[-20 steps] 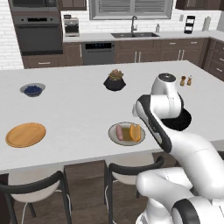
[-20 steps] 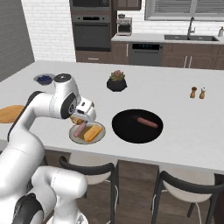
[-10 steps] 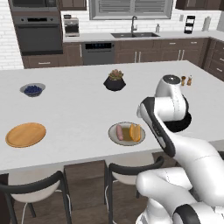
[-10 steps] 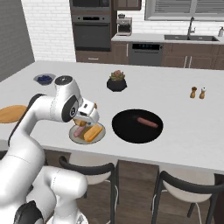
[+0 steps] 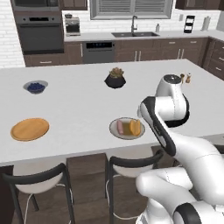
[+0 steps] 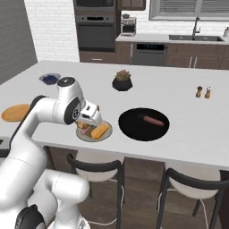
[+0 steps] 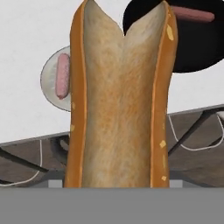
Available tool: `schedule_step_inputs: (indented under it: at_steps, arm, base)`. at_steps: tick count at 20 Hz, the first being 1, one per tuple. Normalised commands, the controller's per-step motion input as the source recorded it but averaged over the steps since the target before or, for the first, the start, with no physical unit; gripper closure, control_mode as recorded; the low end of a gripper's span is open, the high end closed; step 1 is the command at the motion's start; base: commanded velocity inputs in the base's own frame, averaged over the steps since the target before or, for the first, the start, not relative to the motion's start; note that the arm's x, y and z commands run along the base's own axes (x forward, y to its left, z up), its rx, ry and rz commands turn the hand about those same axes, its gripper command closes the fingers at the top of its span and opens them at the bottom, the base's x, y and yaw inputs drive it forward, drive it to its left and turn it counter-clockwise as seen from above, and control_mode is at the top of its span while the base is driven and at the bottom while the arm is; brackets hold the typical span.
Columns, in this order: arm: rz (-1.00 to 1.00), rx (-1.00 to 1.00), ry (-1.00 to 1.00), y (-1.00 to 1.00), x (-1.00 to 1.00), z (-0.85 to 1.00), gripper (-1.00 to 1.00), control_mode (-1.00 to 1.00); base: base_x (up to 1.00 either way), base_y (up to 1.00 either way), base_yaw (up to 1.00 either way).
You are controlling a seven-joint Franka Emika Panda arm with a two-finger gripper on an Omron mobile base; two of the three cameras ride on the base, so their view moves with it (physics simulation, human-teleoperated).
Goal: Place one bun and one sausage from the bowl on each plate.
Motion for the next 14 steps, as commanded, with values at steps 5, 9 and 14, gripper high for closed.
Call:
schedule_step_inputs:
  at_steps: [5,9,14]
  arm:
    - [0.0,0.0,0.0,0.0,0.0,0.0,1.0,1.0]
    - [0.0,0.0,0.0,0.0,0.0,0.0,1.0,1.0]
    - [0.0,0.0,0.0,0.0,0.0,0.0,1.0,1.0]
  base:
    - [-0.21,0.88,0.08]
    - [0.06,1.0,0.06]
    - [0.02,1.0,0.03]
